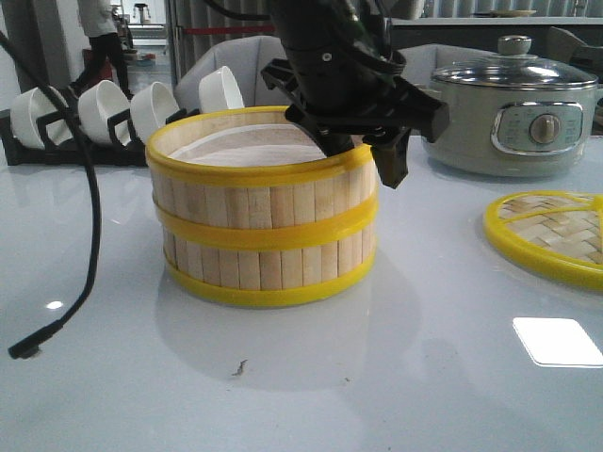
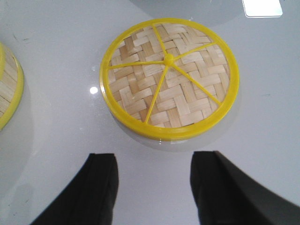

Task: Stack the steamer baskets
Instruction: 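Lower the basket onto the centre basket and open the left gripper, then raise the left gripper away from the stacked baskets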

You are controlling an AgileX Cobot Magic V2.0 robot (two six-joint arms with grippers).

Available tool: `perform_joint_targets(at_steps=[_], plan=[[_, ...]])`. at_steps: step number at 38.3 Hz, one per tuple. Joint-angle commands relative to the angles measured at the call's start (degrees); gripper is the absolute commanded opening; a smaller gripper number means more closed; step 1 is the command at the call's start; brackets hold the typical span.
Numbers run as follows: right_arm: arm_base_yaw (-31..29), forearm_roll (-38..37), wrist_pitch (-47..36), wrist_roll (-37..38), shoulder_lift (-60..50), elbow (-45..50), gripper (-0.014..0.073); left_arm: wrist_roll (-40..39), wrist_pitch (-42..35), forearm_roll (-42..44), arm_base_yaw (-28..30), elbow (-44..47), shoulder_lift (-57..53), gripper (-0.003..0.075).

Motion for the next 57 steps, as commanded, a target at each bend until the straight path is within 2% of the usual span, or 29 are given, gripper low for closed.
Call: perform_joint_targets(at_steps=[1, 3, 6, 9, 12, 13, 15, 20, 30, 39, 47, 57], plan=[[0.02, 0.00, -3.93, -0.31, -0.36, -1.98, 0.0465, 0.14, -1.22, 0.81, -0.33, -3.00, -3.64, 0.0452], [0.02, 0.00, -3.93, -0.31, -0.36, -1.98, 0.0465, 0.14, 0.50, 0.89, -0.33, -4.11, -3.64, 0.0448], [0.02, 0.00, -3.93, -0.31, -0.36, -1.98, 0.0465, 0.14, 3.94, 2.59, -0.33, -6.77, -3.76, 0.0380], [0.02, 0.00, -3.93, -0.31, -0.36, -1.98, 0.0465, 0.14, 5.83, 4.36, -0.20, -9.09, -4.40, 0.0259], [0.02, 0.00, -3.93, -0.31, -0.36, -1.98, 0.0465, 0.14, 6.25, 4.84, 0.64, -11.13, -5.36, 0.0090], [0.02, 0.00, -3.93, -0.31, -0.36, -1.98, 0.0465, 0.14, 6.29, 4.95, 1.22, -11.80, -5.84, 0.0077], [0.02, 0.00, -3.93, -0.31, -0.36, -1.98, 0.0465, 0.14, 6.29, 5.11, 2.24, -12.70, -6.75, 0.0106], [0.02, 0.00, -3.93, -0.31, -0.36, -1.98, 0.0465, 0.14, 6.63, 5.11, 6.70, -14.09, -10.03, 0.0087], [0.02, 0.00, -3.72, -0.31, -0.36, -1.98, 0.0465, -2.20, 7.24, 4.25, 20.12, -14.09, -19.40, 0.0087], [0.02, 0.00, -3.72, -0.31, -0.36, -1.98, 0.0465, -2.82, 7.09, 3.12, 30.51, -9.40, -30.11, 0.0087], [0.02, 0.00, -3.66, -0.31, -0.36, -1.98, 0.0465, -5.33, 1.59, 2.98, 35.02, 5.04, -42.90, 0.0087], [0.02, 0.00, -3.51, -0.31, -0.36, -1.98, 0.0465, -7.62, -6.29, 3.21, 35.54, 28.80, -60.11, 0.0087]])
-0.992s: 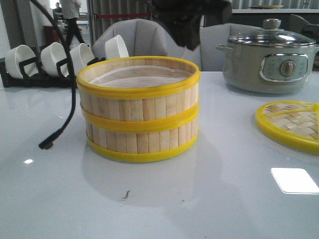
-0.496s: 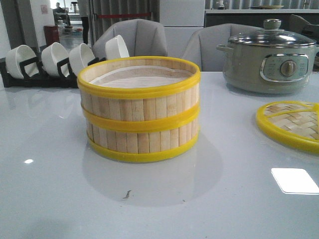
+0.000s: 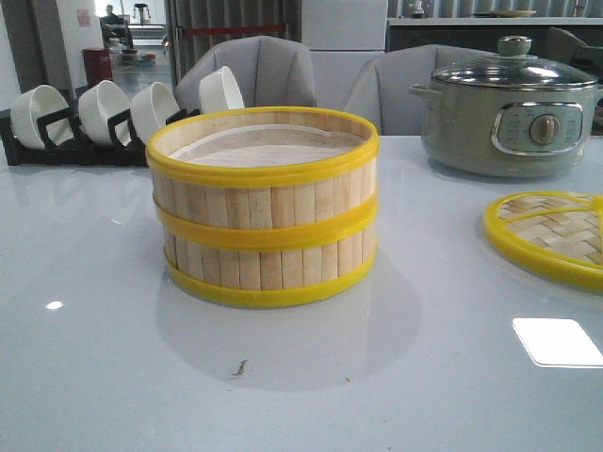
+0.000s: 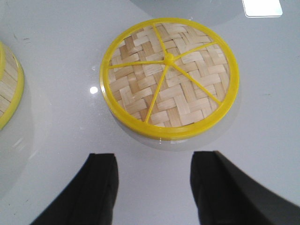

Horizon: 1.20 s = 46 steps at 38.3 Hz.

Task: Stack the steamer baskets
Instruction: 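Raise the left gripper away from the stacked baskets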

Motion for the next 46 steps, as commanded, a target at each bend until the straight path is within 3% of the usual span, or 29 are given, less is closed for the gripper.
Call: perform_joint_targets(at_steps=[1, 17, 31, 34, 44, 46], plan=[[0.02, 0.00, -3.51, -0.31, -0.36, -1.98, 0.0465, -1.61, -7.42, 0.01, 0.23, 7.11, -6.98, 0.0087], [0.02, 0.00, -2.61, -0.31, -0.36, -1.98, 0.0465, -3.10, -12.18, 0.01, 0.23, 33.43, -28.48, 0.0087], [0.02, 0.35, -2.21, -0.31, -0.36, -1.98, 0.0451, -3.10, -11.73, 0.01, 0.23, 39.37, -32.30, 0.0087], [0.02, 0.35, -1.68, -0.31, -0.36, -1.98, 0.0388, -3.10, -11.73, 0.42, 0.23, 39.37, -32.30, 0.0087], [0.02, 0.35, 0.56, -0.31, -0.36, -1.98, 0.0044, -3.10, -11.28, 0.43, 0.23, 39.37, -32.30, 0.0087], [0.02, 0.35, 0.62, -0.31, -0.36, -1.98, 0.0053, -3.10, -11.02, 0.43, 0.23, 39.37, -32.30, 0.0087]])
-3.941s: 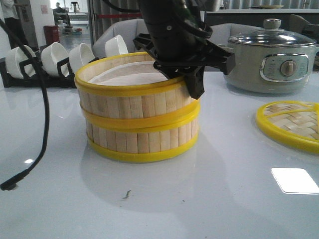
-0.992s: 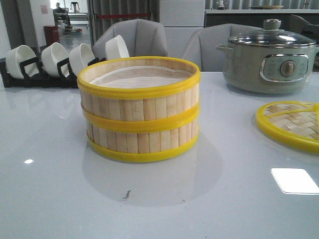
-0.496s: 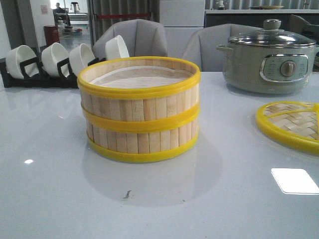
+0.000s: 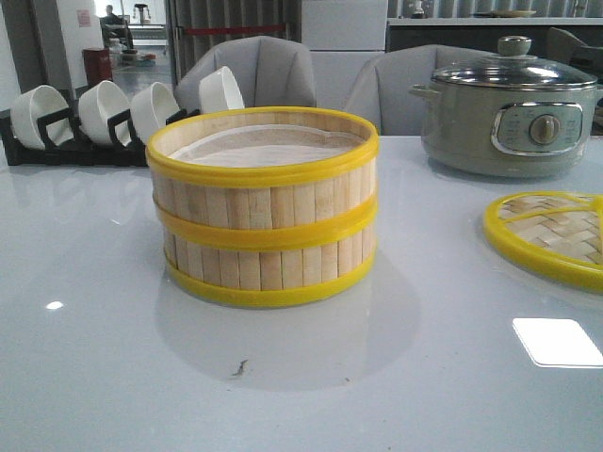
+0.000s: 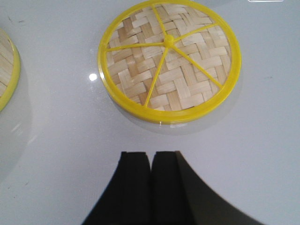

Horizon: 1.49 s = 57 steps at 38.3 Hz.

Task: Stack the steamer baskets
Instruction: 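Raise the left gripper away from the stacked baskets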

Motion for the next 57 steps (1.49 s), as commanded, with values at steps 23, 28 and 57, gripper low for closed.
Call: perform_joint_targets(at_steps=[23, 28, 57], plan=[[0.02, 0.05, -1.67, -0.37, -0.36, -1.98, 0.0396, -0.67, -4.24, 0.43, 0.23, -1.56, 0.01, 0.0087], [0.02, 0.05, -4.24, -0.37, -0.09, -1.98, 0.0437, -0.67, -4.24, 0.43, 0.23, -1.56, 0.01, 0.0087], [-0.80, -1.11, -5.51, -0.37, 28.92, -20.01, 0.0376, -0.67, -4.24, 0.43, 0.23, -1.56, 0.01, 0.0087]])
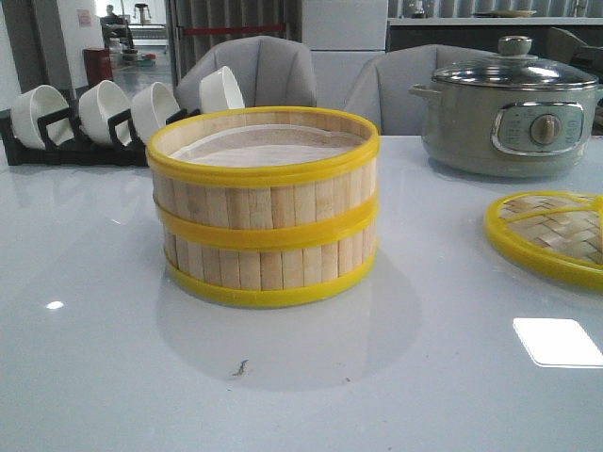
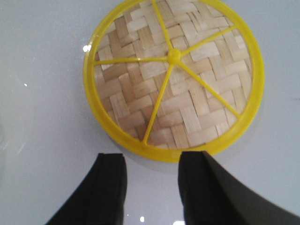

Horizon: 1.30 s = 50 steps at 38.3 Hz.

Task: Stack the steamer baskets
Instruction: 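Raise the left gripper away from the stacked baskets, then lower the right gripper onto the centre knob of the woven lid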

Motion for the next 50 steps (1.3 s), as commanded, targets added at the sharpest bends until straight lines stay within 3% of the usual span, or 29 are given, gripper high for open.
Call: perform_joint_targets(at_steps=[1, 17, 50], plan=[[-0.72, -0.81, -1.77, -0.37, 4.93, -7.68, 0.0376, -0.63, -4.33, 0.43, 0.23, -1.56, 0.10, 0.0087], [-2.85, -0.97, 6.62, -0.37, 23.27, -25.52, 0.0376, -0.63, -4.33, 0.43, 0.23, -1.56, 0.10, 0.0087], [-4.02, -0.92, 4.51, -0.37, 31.17, -30.03, 0.0376, -0.63, -4.33, 0.43, 0.23, -1.56, 0.10, 0.0087]])
